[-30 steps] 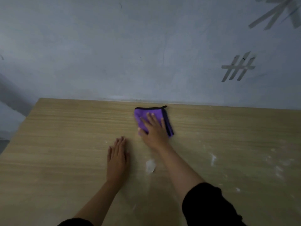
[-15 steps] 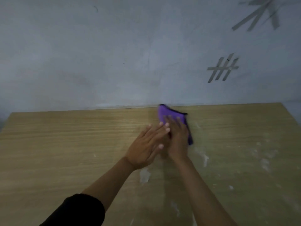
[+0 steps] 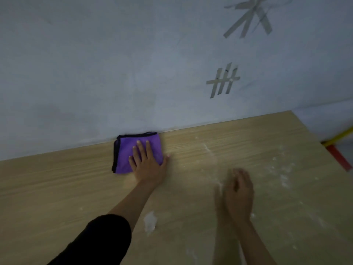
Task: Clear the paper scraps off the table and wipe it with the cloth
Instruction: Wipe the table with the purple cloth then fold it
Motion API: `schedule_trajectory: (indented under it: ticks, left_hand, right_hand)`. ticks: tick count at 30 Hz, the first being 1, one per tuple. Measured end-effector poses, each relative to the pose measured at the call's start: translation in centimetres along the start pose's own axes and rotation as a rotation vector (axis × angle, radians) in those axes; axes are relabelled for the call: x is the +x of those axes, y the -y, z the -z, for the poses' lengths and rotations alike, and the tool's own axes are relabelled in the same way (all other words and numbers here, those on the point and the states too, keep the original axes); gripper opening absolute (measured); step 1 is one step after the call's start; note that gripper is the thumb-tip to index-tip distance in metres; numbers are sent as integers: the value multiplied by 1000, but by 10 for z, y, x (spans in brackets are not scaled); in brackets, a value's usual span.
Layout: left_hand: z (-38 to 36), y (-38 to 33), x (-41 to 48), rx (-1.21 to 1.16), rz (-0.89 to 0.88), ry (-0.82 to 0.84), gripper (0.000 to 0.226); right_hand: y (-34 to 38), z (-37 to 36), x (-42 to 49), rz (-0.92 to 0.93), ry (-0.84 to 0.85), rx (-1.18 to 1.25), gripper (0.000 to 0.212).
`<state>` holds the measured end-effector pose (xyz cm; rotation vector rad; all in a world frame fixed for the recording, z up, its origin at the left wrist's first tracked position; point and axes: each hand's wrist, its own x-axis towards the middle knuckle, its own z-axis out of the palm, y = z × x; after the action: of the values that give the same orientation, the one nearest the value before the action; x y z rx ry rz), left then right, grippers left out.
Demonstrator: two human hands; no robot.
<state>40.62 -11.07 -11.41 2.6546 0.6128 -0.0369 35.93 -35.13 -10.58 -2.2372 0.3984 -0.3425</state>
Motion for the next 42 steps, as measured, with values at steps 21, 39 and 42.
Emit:
schedule_trajectory:
  ticks: [21, 39, 42]
  left_hand:
    - [-27, -69, 3, -442, -231, -132, 38]
    - [-79, -221, 7, -307, -361, -142, 38]
    - [-76, -233, 22, -371, -139, -192, 27]
  right_hand:
    - [-18, 25, 6, -34, 89, -36, 48]
    - [-49, 82, 101, 83, 180, 69, 36]
    - [-71, 88, 149, 148, 295, -87, 43]
